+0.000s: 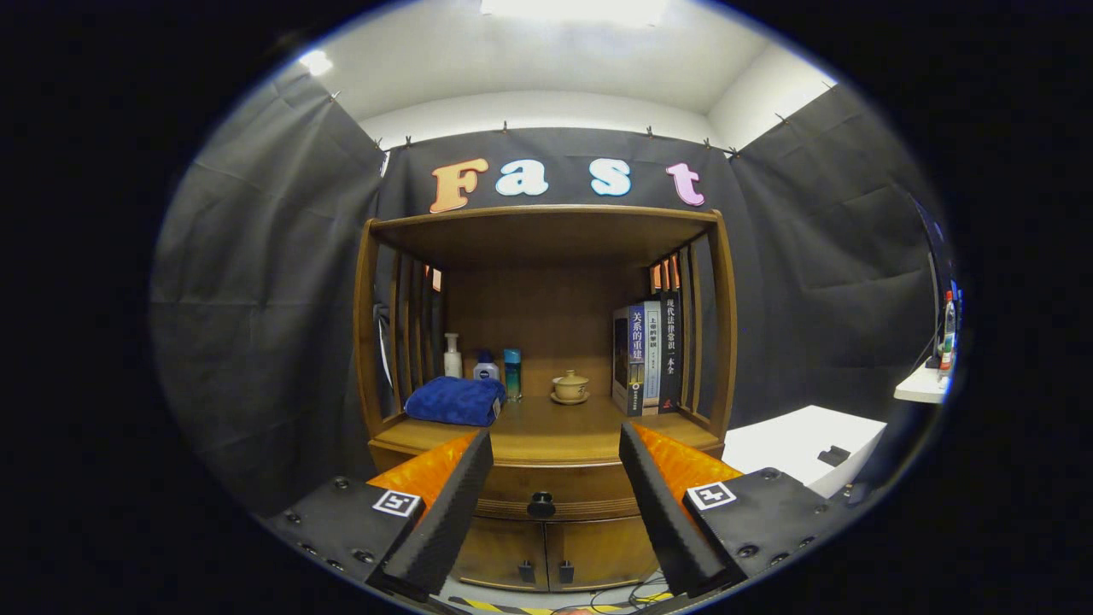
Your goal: Pull open the drawer, take out the items inside it, and place them on the countertop above the cabinet.
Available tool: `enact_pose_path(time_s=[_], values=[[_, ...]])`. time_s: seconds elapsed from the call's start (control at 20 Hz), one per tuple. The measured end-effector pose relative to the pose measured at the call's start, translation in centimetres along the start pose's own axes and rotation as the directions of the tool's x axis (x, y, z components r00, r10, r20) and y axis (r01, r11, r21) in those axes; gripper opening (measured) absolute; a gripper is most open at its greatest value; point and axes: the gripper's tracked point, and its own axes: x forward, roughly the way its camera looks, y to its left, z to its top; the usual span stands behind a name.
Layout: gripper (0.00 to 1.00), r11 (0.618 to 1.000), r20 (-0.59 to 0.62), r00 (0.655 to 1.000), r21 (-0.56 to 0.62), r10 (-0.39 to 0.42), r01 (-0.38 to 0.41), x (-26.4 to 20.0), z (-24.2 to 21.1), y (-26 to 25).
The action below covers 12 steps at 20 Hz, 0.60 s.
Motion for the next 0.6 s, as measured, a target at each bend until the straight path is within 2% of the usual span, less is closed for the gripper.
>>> enact_pose_path(time_s=[0.6], values=[[0.97, 1.0, 0.0, 1.0, 0.002, 0.013, -0.013, 0.5, -0.2, 1.1]])
